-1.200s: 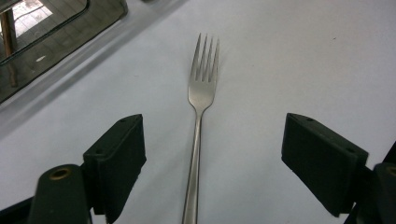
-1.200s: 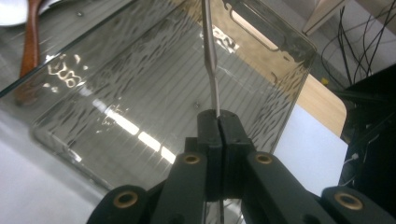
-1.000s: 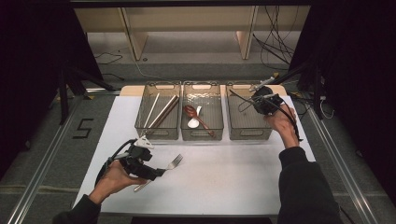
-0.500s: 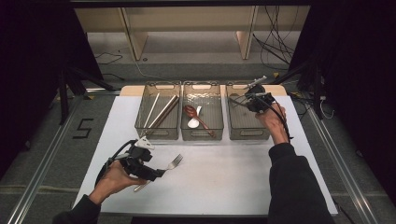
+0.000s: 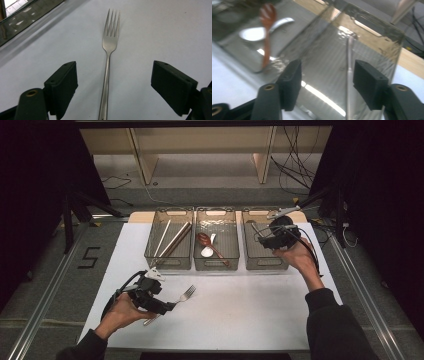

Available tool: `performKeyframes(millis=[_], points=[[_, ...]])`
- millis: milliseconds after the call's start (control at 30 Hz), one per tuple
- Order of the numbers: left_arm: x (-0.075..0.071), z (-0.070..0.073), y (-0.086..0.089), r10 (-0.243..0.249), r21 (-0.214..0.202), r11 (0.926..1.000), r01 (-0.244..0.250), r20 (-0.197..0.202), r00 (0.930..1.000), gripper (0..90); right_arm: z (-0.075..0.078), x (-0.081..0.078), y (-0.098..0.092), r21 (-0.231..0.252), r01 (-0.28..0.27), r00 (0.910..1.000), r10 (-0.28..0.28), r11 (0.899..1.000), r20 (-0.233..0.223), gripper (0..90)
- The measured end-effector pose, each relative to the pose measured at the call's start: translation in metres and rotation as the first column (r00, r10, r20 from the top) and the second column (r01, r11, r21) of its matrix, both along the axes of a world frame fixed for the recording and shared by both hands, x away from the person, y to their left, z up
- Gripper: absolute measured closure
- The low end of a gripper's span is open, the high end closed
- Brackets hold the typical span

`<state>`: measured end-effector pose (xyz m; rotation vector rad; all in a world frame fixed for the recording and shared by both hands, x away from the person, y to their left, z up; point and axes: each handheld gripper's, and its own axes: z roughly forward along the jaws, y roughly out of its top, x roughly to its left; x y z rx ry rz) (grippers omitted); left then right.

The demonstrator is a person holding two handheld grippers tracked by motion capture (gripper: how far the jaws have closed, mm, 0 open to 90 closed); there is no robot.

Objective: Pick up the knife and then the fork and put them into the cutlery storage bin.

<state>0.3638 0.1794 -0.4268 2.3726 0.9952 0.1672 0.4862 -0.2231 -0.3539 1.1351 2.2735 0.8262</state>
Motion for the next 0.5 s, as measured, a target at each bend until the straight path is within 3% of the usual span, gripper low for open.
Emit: performKeyframes(millis=[167, 267, 433, 500], points=[[0.0, -0.002, 0.0, 0.003, 0.012, 0.9999, -0.002, -0.009, 1.0, 20.6, 0.001, -0.028, -0.002, 0.11, -0.044, 0.9989, 0.045, 0.993, -0.013, 32.1], [0.0, -0.005, 0.0, -0.003, 0.05, 0.9987, 0.004, -0.02, 0.9998, 20.5, -0.001, -0.047, 0.0, 0.169, -0.069, 0.9974, 0.072, 0.983, -0.011, 30.7], [0.001, -0.006, 0.0, -0.011, 0.066, 0.9977, 0.013, -0.024, 0.9996, 20.7, -0.006, -0.076, 0.006, 0.226, -0.124, 0.9918, 0.128, 0.966, -0.003, 30.3], [0.0, -0.008, -0.001, -0.006, 0.07, 0.9975, 0.008, -0.034, 0.9994, 20.7, -0.01, -0.085, 0.007, 0.229, -0.137, 0.9903, 0.139, 0.964, 0.007, 30.1]])
